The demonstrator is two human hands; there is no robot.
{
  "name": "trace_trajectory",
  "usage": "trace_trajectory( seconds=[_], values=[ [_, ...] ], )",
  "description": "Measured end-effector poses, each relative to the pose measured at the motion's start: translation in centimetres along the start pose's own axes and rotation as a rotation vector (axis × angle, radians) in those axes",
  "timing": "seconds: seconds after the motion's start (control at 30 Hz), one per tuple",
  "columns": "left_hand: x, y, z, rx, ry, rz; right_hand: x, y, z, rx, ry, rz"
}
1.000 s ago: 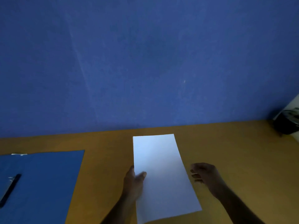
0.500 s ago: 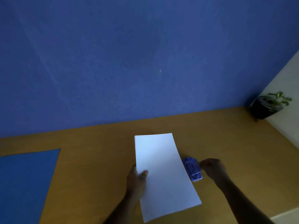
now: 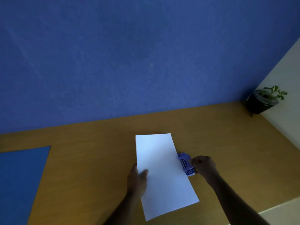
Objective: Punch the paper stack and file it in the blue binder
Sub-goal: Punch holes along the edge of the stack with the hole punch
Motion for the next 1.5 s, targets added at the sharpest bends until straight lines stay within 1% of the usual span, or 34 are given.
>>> trace_trajectory(
  seconds=[0.3,0.63,0.77,0.97,1.2,1.5],
  values=[
    [0.4,0.4,0.6,0.019,-0.037,-0.008,0.4,-0.3,-0.1,0.008,0.001,-0.026],
    [1.3,0.7,1.0,-0.021,-0.075,0.012,1.0,-0.8,-0.1,0.004,-0.037,-0.017],
    [1.3,0.8,1.1,-0.021,-0.124,0.011,0.8,-0.6,-0.1,0.005,-0.058,-0.017],
    [1.4,0.9,1.2,-0.021,-0.076,-0.004,0.9,-0.7,-0.2,-0.007,-0.086,-0.005],
    [1.1,0.7,1.6,-0.006,-0.124,-0.012,0.8,-0.7,-0.1,-0.004,-0.079,-0.004],
    [1.0,0.5,1.5,-0.024,-0.073,-0.003,0.5,-0.4,0.0,0.01,-0.081,-0.001]
  ],
)
Point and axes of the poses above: each hand's wrist, its own y-axis away from the middle knuckle, its own z-axis out of the palm, x = y × z, the point moved 1 cm from there along -y, towards the middle knuckle, and after that the axes turned 13 degrees about -y, right-handed, at the moved point
